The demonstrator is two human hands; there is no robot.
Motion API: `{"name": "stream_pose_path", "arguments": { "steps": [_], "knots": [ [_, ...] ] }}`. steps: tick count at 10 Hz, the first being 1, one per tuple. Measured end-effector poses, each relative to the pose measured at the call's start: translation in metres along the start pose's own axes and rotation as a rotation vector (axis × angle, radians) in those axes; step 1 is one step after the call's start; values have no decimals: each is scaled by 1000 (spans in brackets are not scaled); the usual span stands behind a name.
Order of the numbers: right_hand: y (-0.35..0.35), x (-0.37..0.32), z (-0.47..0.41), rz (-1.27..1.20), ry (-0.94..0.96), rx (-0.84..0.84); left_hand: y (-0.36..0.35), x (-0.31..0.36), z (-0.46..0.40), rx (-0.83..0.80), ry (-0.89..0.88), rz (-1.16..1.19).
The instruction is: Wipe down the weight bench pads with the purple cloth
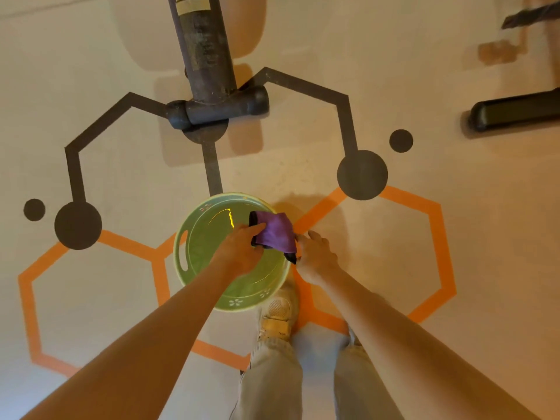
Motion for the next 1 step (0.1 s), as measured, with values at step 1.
{"name": "stream_pose_path", "arguments": {
  "steps": [1],
  "knots": [
    [16,12,12,-65,35,101,11,9,8,55,20,4]
  ]
}}
Point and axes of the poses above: each hand's wrist, its own z-axis away from the middle knuckle, its own y-axis out of the back of the hand, x = y × z, the point moved 9 cm from there along -z, towards the middle knuckle, and after that the axes turned 11 degrees about -y, right-handed, at the moved point
